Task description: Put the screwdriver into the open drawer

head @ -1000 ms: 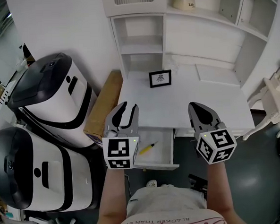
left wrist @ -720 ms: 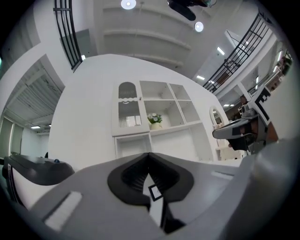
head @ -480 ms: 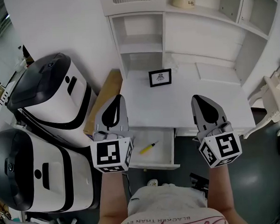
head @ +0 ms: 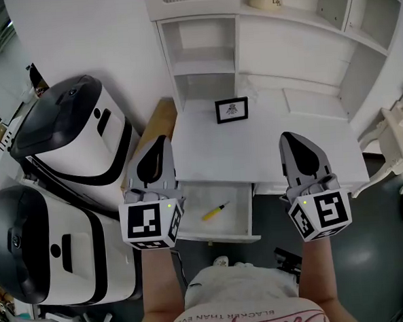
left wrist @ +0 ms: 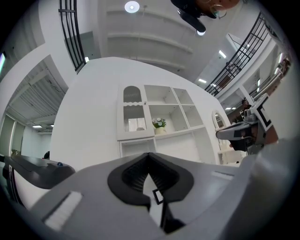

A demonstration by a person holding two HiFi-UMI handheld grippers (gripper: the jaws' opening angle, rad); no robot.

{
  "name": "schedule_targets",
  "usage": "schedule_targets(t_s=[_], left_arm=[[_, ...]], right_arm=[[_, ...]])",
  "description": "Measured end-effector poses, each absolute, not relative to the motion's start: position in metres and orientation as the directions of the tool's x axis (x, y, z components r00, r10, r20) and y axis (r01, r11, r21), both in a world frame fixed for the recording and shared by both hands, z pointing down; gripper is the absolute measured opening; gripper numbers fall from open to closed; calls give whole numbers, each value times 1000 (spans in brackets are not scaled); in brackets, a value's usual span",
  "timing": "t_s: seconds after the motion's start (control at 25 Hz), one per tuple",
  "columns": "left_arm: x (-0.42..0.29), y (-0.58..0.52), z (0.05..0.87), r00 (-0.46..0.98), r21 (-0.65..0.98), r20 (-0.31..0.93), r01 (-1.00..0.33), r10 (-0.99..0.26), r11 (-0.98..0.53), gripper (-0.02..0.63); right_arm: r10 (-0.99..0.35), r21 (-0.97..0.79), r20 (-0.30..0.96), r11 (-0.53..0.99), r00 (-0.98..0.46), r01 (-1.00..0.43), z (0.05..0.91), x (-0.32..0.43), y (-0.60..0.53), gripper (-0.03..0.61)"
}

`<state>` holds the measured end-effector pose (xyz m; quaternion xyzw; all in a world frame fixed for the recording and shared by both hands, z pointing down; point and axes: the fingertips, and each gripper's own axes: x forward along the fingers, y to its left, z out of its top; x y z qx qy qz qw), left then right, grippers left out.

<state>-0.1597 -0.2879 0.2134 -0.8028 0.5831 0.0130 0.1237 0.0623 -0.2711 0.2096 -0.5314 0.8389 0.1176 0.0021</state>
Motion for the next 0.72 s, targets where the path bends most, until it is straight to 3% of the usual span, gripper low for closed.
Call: schedule_targets(t_s=[0.72], left_arm=[[-157,-288,207,343,-187,-181,-932,-922,-310,11]], right_arm=[[-894,201,-132,399,-428,-895,209,63,-273,5]])
